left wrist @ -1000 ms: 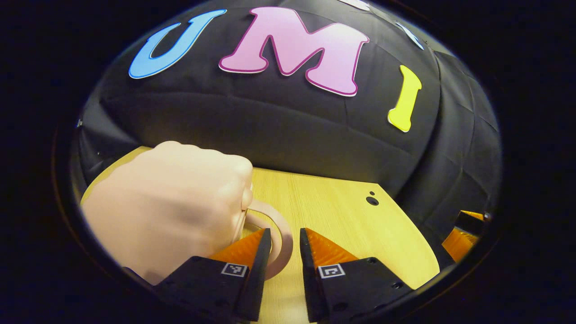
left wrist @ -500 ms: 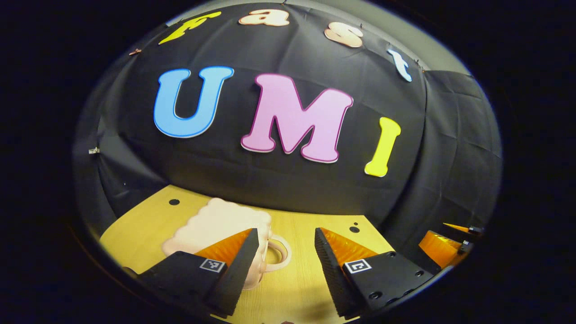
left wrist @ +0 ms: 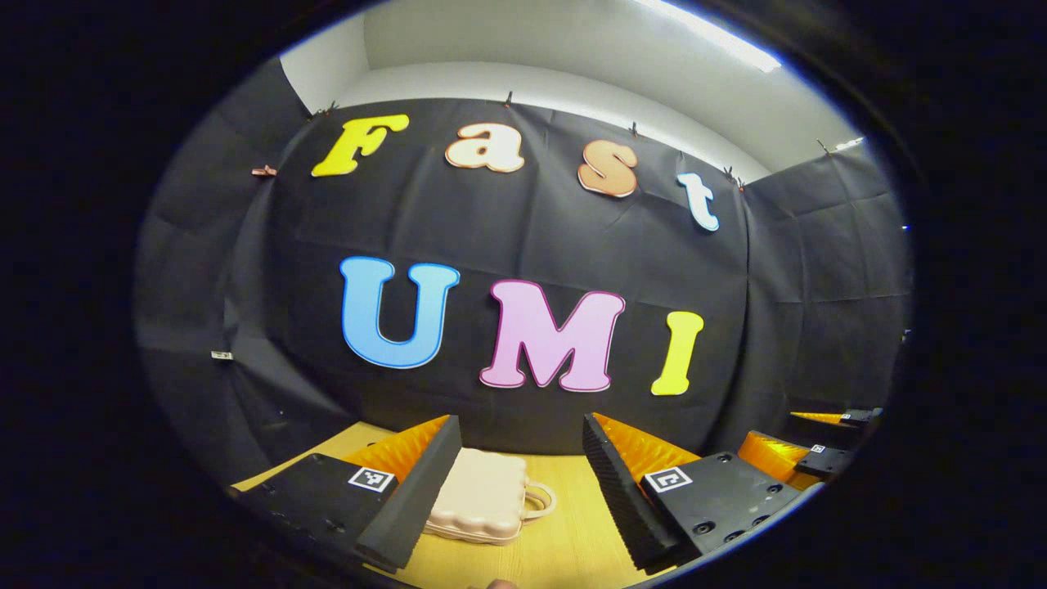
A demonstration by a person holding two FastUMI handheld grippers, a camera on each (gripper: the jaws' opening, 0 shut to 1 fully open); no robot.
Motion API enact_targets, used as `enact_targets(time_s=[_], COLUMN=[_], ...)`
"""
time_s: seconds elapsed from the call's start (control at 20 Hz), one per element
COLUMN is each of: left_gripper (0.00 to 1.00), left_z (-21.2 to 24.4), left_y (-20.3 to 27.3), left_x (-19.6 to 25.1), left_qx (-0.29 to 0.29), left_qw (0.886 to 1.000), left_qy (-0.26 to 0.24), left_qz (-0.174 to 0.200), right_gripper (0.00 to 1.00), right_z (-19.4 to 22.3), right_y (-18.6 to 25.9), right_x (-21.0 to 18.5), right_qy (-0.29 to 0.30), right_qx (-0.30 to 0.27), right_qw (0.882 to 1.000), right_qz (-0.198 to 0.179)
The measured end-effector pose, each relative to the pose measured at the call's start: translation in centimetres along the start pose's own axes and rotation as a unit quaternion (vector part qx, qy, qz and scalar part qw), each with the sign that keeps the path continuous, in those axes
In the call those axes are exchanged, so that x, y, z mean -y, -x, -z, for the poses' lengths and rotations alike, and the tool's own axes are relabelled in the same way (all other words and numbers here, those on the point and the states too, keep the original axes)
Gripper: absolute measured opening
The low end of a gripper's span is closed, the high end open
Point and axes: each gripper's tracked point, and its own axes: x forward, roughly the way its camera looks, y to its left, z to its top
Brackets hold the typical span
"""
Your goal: First open the suitcase, pack the skin care products into it, and then close the suitcase.
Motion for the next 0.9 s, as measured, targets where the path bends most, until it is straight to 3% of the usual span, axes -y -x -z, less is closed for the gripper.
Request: enact_targets(time_s=[0.25, 0.45, 0.5, 0.8, 0.85, 0.9], left_gripper=[0.95, 0.95, 0.95, 0.95, 0.92, 0.95], left_z=[-0.4, 0.5, 0.1, -0.5, -0.6, -0.7], left_y=[4.6, 5.5, 5.5, 4.9, 4.8, 4.7], left_x=[-3.0, -5.1, -5.4, -5.1, -5.0, -5.0], left_qx=[0.008, 0.000, 0.009, 0.022, 0.023, 0.026], left_qw=[1.000, 0.999, 0.998, 0.998, 0.998, 0.998], left_qy=[-0.023, 0.000, 0.003, -0.007, -0.007, -0.007], left_qz=[-0.017, -0.049, -0.055, -0.050, -0.051, -0.050], right_gripper=[0.96, 0.94, 0.97, 0.97, 0.97, 0.96], right_z=[-0.9, -1.3, -1.5, -2.2, -2.4, -2.3], right_y=[3.5, 5.1, 5.1, 4.3, 4.2, 4.0], right_x=[-1.3, -2.2, -2.1, -2.0, -1.8, -1.8], right_qy=[0.009, 0.017, 0.017, 0.012, 0.013, 0.013], right_qx=[0.042, 0.050, 0.054, 0.061, 0.064, 0.065], right_qw=[0.999, 0.999, 0.998, 0.998, 0.998, 0.998], right_qz=[0.013, 0.003, 0.005, 0.009, 0.010, 0.011])
